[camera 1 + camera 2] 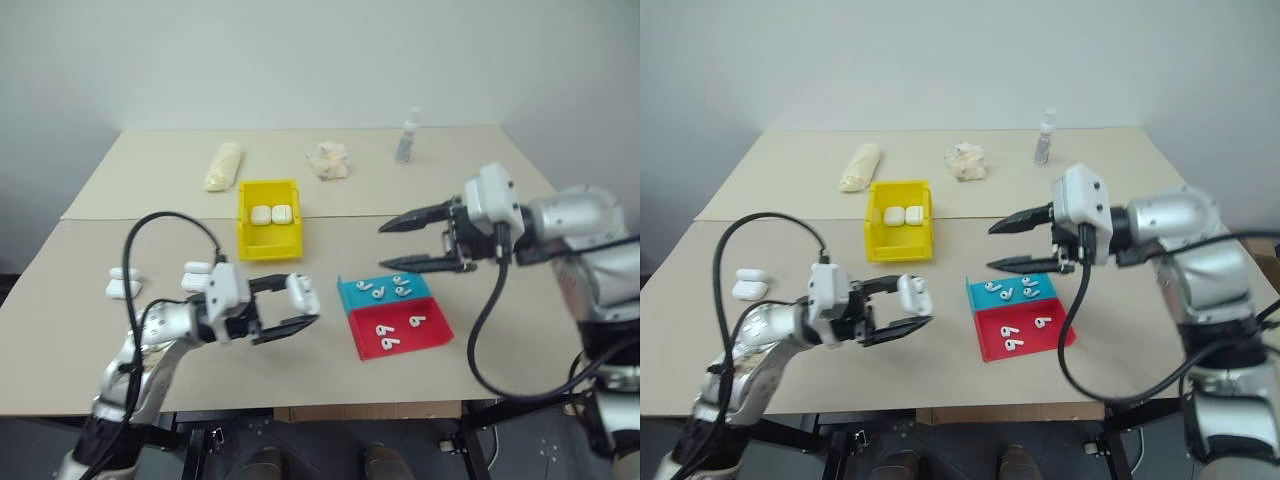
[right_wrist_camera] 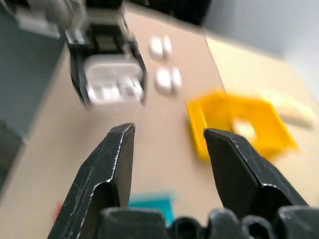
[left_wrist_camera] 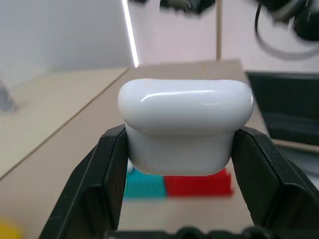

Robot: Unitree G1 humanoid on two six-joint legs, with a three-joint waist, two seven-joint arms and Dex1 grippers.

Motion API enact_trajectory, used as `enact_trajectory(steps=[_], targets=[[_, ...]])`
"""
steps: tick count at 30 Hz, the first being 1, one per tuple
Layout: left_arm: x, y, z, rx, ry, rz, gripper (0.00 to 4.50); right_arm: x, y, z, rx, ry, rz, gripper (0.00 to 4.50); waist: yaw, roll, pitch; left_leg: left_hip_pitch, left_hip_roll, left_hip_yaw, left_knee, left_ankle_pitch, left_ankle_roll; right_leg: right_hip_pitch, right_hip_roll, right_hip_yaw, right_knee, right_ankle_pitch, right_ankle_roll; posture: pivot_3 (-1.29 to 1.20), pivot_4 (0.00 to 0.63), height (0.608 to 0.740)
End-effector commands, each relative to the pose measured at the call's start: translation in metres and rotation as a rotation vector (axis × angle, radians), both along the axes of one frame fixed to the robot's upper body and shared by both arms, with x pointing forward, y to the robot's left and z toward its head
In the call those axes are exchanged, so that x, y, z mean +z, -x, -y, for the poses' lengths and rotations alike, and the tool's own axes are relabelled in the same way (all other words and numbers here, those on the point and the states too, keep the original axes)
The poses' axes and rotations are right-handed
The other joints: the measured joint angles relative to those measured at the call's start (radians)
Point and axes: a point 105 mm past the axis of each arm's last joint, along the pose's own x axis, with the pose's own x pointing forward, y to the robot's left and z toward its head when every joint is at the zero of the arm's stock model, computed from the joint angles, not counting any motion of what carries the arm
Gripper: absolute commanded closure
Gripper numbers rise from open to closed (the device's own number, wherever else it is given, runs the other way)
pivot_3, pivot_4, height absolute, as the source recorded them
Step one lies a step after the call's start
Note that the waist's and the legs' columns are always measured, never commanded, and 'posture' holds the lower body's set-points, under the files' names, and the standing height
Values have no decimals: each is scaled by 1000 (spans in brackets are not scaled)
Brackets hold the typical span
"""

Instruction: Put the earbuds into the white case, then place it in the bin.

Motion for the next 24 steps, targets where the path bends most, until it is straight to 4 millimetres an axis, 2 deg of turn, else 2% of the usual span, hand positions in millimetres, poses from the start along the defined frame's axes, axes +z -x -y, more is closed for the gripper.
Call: enact_trajectory(steps=[1,6,8,13,24], targets=[[7,6,-17,39,-30,57,1696,-15,-22,-2,-25,254,44,1822,-5,0,0,0,0,1,0,0,0,-1,0,1,0,0,0,0,150,740],[3,14,-20,87,-18,42,1696,-42,-51,-11,7,577,118,1822,3,0,0,-2,0,3,0,0,0,-3,0,1,1,0,0,0,150,740],[0,16,-16,102,-2,35,1696,-54,-63,-21,38,683,152,1822,-1,0,0,-12,0,3,2,1,-2,-15,-1,2,4,1,0,0,150,740],[-1,20,-10,115,8,29,1696,-63,-81,-43,57,728,158,1822,-17,0,0,-12,0,4,1,3,-5,-17,-1,4,6,1,0,0,150,740],[-4,25,-10,140,10,23,1696,-88,-92,-62,53,816,100,1822,-20,0,0,-11,0,3,0,3,-6,-18,-1,4,7,1,0,0,150,740]])
